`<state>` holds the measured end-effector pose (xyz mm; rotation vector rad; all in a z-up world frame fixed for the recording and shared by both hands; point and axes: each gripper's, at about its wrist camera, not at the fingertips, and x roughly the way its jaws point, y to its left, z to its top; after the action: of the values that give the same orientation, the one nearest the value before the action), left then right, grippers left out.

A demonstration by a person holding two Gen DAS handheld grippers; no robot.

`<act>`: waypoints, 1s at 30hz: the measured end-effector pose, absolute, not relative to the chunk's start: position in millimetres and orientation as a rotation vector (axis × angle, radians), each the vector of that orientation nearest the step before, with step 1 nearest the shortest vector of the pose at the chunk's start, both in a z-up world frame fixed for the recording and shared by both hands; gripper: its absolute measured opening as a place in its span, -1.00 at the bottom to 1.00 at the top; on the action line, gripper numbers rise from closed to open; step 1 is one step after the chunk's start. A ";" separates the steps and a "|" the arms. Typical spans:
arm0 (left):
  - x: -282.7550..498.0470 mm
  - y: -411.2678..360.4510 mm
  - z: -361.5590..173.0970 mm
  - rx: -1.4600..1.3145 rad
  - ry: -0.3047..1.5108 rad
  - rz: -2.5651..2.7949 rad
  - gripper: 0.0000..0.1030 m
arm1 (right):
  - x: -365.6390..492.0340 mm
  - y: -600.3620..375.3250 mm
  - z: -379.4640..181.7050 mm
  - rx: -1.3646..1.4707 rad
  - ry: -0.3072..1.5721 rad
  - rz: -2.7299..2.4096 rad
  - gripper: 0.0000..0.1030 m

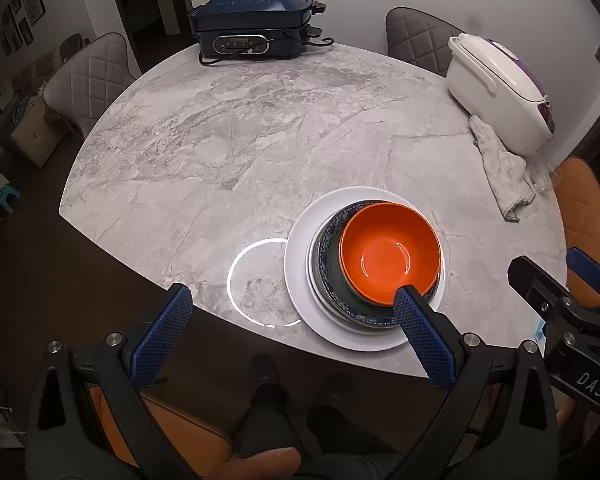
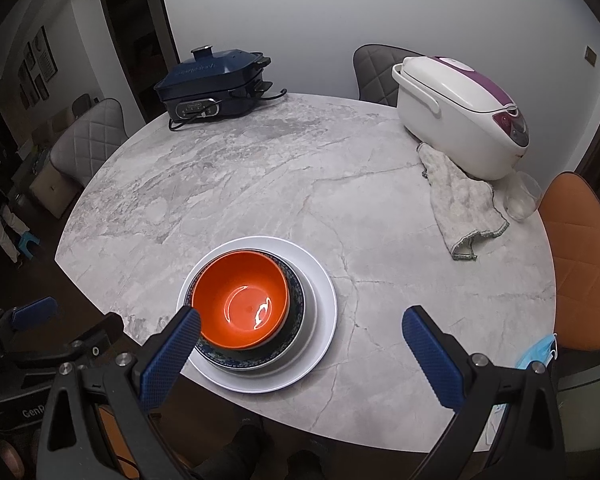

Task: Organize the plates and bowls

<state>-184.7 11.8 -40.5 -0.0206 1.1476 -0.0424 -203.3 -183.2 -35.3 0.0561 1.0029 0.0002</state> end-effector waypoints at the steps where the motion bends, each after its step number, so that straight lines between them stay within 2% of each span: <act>1: -184.3 12.9 -40.2 -0.024 1.145 -0.039 0.99 | -203.5 -182.2 -35.1 0.054 1.003 0.002 1.00; 30: -185.1 8.1 -28.2 -0.019 1.125 -0.046 0.99 | -202.0 -181.1 -35.7 0.053 1.007 -0.003 1.00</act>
<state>-185.1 8.1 -28.2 -0.0194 1.1249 -0.0461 -202.0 -181.1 -35.7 0.0532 1.0067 -0.0035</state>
